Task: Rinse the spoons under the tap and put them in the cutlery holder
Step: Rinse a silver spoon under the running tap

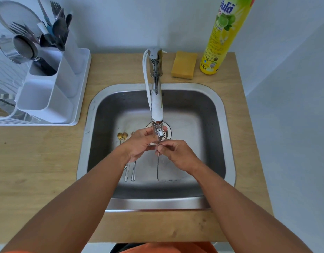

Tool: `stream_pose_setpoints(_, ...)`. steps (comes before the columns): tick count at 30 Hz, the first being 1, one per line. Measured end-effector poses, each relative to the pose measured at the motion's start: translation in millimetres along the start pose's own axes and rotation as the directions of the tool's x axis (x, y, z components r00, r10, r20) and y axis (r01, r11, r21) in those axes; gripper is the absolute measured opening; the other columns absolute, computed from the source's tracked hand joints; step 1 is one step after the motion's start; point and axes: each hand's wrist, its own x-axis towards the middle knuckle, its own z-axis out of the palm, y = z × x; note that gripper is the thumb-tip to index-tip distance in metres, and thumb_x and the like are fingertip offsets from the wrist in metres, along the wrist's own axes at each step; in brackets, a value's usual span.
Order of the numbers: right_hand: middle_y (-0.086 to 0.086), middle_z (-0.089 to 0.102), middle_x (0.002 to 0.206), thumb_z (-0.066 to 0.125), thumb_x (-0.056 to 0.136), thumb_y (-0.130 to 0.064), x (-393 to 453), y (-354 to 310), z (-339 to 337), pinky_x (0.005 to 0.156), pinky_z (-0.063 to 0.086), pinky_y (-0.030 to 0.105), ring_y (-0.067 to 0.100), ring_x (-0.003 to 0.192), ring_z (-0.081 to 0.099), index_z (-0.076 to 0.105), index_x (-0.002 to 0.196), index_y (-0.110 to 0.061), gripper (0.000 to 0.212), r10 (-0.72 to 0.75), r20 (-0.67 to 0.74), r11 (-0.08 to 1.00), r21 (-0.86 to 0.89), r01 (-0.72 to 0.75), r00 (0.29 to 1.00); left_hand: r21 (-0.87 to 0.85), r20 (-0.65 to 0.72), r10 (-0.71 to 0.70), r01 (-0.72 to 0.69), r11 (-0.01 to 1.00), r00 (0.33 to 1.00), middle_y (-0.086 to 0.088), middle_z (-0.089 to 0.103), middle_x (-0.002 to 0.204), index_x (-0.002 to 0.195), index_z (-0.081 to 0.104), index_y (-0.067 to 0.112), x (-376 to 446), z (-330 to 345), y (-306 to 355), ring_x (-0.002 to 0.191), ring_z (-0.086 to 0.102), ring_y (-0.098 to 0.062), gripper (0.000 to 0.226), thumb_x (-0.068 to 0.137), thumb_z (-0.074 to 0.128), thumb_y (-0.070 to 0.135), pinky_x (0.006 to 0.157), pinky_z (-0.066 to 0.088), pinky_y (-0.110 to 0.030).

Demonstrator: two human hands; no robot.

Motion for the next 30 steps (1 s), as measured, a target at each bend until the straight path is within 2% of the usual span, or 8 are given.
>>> stream_pose_setpoints(4,-0.007,0.079,0.090,0.068,0.101,-0.023,-2.9,2.3,1.4,0.085,0.054,0.030,0.014,0.090,0.071,0.081,0.088,-0.021,0.019,-0.005,-0.060,0.998,-0.056,0.002,0.998,0.008,-0.260,0.018,-0.016,1.000,0.966,-0.010,0.078,0.093,0.080,0.082,0.025,2.2,9.4,-0.3,0.091,0.065,-0.025,0.018,0.096,0.074,0.027,0.105,0.050,-0.056)
stream_pose_setpoints(8,-0.010,0.079,0.088,0.067,0.100,-0.024,-5.2,0.9,2.0,0.087,0.054,0.030,0.014,0.092,0.072,0.080,0.085,-0.022,0.020,-0.025,-0.074,0.993,-0.116,0.017,0.997,0.063,-0.437,0.061,-0.037,0.997,0.897,-0.019,0.078,0.098,0.090,0.082,0.010,1.2,14.8,-0.7,0.083,0.061,-0.023,0.014,0.092,0.079,0.025,0.088,0.055,-0.049)
stream_pose_setpoints(13,-0.012,0.079,0.086,0.067,0.100,-0.031,-7.3,-0.2,4.5,0.075,0.055,0.034,0.015,0.077,0.069,0.080,0.087,-0.028,0.019,-0.017,-0.105,0.985,-0.171,-0.001,0.994,0.251,-0.387,0.200,-0.106,0.962,0.900,-0.025,0.073,0.094,0.083,0.079,0.017,-17.1,24.6,2.4,0.074,0.064,-0.025,0.017,0.077,0.092,0.027,0.078,0.060,-0.051)
stream_pose_setpoints(16,-0.012,0.078,0.083,0.068,0.100,-0.035,-9.5,2.0,5.3,0.065,0.048,0.032,0.003,0.062,0.057,0.079,0.085,-0.031,0.019,-0.031,-0.111,0.978,-0.209,0.007,0.993,0.319,-0.409,0.244,-0.113,0.941,0.879,-0.020,0.073,0.083,0.080,0.075,0.012,-21.3,30.0,0.5,0.066,0.062,-0.025,0.024,0.078,0.092,0.030,0.068,0.058,-0.045)
stream_pose_setpoints(20,-0.014,0.079,0.092,0.070,0.099,-0.032,-12.3,1.9,0.9,0.085,0.059,0.039,0.008,0.087,0.073,0.075,0.081,-0.039,0.020,-0.016,-0.095,0.973,-0.231,-0.007,0.995,0.374,-0.479,0.235,-0.046,0.926,0.845,0.008,0.076,0.072,0.076,0.078,0.023,-21.7,30.0,-6.6,0.063,0.064,-0.003,0.024,0.096,0.072,0.033,0.064,0.050,-0.031)
stream_pose_setpoints(22,-0.008,0.079,0.093,0.068,0.099,-0.033,-12.7,2.6,-2.3,0.084,0.060,0.045,0.020,0.086,0.073,0.075,0.082,-0.036,0.018,-0.004,-0.080,0.957,-0.290,-0.019,0.997,0.350,-0.487,0.213,-0.033,0.936,0.847,0.012,0.076,0.075,0.077,0.078,0.027,-23.6,28.9,-13.2,0.067,0.064,-0.002,0.029,0.101,0.063,0.034,0.065,0.049,-0.032)
stream_pose_setpoints(24,-0.011,0.079,0.097,0.067,0.099,-0.033,-13.2,3.2,-5.8,0.078,0.061,0.043,0.012,0.076,0.070,0.073,0.082,-0.038,0.019,-0.001,-0.068,0.946,-0.322,-0.021,0.998,0.316,-0.475,0.206,-0.053,0.947,0.855,0.021,0.074,0.073,0.074,0.076,0.029,-27.8,28.1,-21.0,0.063,0.061,0.007,0.034,0.103,0.059,0.031,0.064,0.044,-0.030)
stream_pose_setpoints(30,-0.014,0.077,0.093,0.066,0.101,-0.033,-16.4,2.1,-12.6,0.088,0.058,0.045,0.011,0.094,0.070,0.077,0.096,-0.029,0.013,0.017,-0.032,0.939,-0.342,-0.027,0.999,0.219,-0.413,0.206,-0.123,0.968,0.887,0.018,0.077,0.084,0.102,0.073,0.030,-34.7,30.9,-35.8,0.081,0.071,0.003,0.010,0.094,0.077,0.025,0.075,0.054,-0.014)
